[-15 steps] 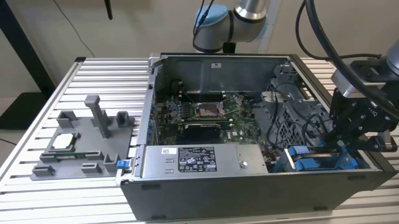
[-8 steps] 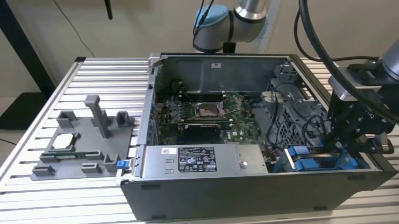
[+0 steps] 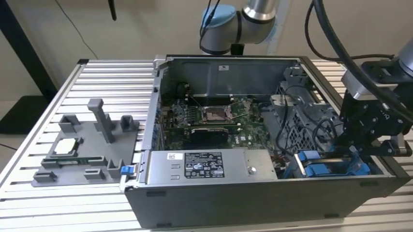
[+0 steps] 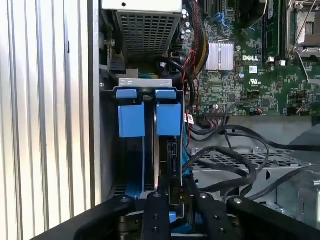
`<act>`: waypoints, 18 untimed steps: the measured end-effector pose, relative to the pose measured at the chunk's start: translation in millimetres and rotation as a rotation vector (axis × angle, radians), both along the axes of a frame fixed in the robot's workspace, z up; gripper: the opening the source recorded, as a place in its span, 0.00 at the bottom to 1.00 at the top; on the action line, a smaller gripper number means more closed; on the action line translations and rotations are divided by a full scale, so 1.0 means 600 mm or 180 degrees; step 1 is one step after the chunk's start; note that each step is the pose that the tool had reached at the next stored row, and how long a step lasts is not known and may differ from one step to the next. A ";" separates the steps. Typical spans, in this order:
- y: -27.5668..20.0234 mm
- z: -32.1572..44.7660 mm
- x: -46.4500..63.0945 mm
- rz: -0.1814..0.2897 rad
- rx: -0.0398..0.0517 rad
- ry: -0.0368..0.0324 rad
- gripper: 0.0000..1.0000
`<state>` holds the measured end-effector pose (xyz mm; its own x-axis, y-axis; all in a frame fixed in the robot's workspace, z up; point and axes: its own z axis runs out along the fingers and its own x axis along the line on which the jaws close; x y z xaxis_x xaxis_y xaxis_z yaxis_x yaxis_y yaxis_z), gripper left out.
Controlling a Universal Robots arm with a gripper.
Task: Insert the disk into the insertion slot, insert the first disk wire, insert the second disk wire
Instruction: 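Insert the first disk wire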
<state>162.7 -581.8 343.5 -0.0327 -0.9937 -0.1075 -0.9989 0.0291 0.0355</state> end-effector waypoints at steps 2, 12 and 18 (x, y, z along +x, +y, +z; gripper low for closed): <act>0.0001 0.008 0.000 0.0000 -0.0001 -0.0004 1.00; 0.0003 0.040 -0.001 0.0000 0.0000 -0.0028 1.00; 0.0008 0.041 -0.002 0.0000 -0.0001 -0.0080 1.00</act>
<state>161.3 -581.3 367.9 -0.0300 -0.9937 -0.1080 -0.9995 0.0291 0.0103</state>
